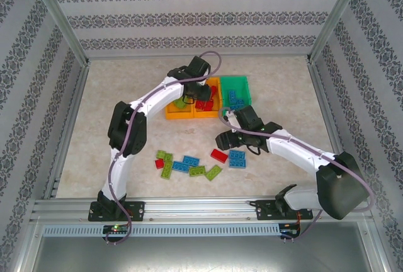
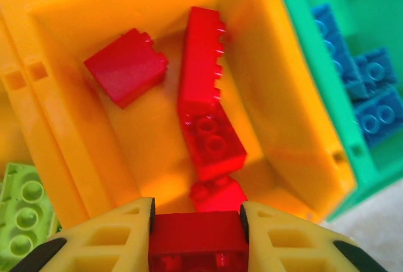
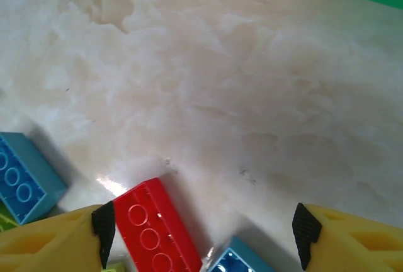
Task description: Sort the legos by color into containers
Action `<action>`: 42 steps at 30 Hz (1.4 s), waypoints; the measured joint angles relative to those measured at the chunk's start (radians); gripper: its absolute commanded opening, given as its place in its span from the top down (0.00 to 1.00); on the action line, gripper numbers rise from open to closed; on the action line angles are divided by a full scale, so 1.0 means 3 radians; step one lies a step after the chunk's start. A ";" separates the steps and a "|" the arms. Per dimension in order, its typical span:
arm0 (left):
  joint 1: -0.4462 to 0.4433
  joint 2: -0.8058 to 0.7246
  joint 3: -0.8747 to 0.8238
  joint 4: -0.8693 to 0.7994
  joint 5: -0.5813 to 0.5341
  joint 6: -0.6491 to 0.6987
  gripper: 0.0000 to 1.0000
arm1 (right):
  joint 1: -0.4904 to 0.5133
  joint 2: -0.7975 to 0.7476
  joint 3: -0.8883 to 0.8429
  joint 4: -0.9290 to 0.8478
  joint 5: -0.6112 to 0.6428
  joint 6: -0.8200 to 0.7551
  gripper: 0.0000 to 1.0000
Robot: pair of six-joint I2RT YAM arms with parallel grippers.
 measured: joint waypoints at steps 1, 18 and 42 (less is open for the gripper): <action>0.0033 0.0056 0.0048 -0.0003 0.0036 -0.0036 0.72 | 0.0032 0.0000 -0.0004 0.0008 -0.0027 -0.0011 0.21; 0.0111 0.0252 0.0361 0.0028 0.0211 -0.0469 0.51 | 0.0601 0.0627 0.0247 -0.0181 0.0113 -0.0084 0.25; 0.0219 -0.0940 -0.1080 0.0707 0.0404 -0.0926 0.22 | 0.0841 0.1166 0.0577 -0.0551 0.0478 -0.0042 0.42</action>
